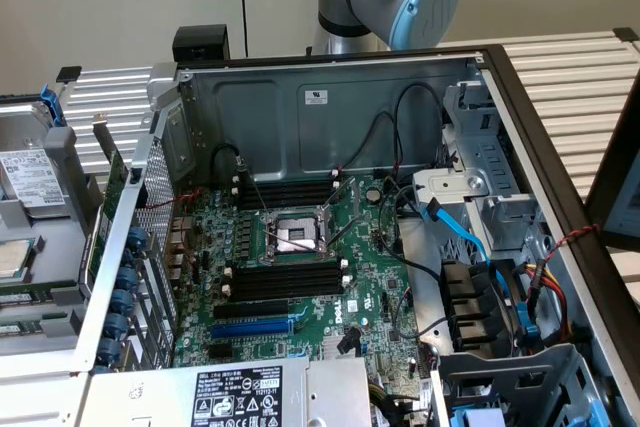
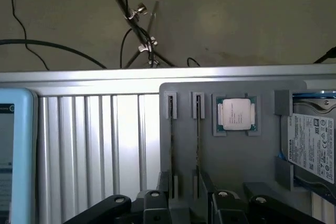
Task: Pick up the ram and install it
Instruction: 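Pick up the ram and move it above insertion slot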
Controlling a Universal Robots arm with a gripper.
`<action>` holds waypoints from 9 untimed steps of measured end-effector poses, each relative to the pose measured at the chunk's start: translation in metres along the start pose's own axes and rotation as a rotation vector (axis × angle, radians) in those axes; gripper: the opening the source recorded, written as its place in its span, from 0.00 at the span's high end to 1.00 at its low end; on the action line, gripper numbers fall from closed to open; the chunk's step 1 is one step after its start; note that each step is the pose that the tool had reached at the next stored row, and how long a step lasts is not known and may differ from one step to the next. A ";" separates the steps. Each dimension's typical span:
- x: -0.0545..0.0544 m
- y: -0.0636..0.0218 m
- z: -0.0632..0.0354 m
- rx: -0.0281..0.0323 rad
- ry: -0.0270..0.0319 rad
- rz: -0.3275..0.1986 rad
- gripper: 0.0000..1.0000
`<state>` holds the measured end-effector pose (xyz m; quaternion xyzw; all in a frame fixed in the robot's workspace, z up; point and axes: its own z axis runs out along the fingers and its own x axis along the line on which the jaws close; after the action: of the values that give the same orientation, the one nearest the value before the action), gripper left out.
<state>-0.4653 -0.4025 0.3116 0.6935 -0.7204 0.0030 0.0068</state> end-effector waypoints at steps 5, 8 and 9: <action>0.001 -0.0001 0.0098 0.0000 0.0000 0.000 0.64; 0.003 -0.0002 0.0154 0.0001 -0.0001 0.000 0.62; 0.003 -0.0003 0.0172 0.0000 0.0000 0.000 0.62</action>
<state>-0.4653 -0.4062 0.2945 0.6936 -0.7203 0.0030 0.0068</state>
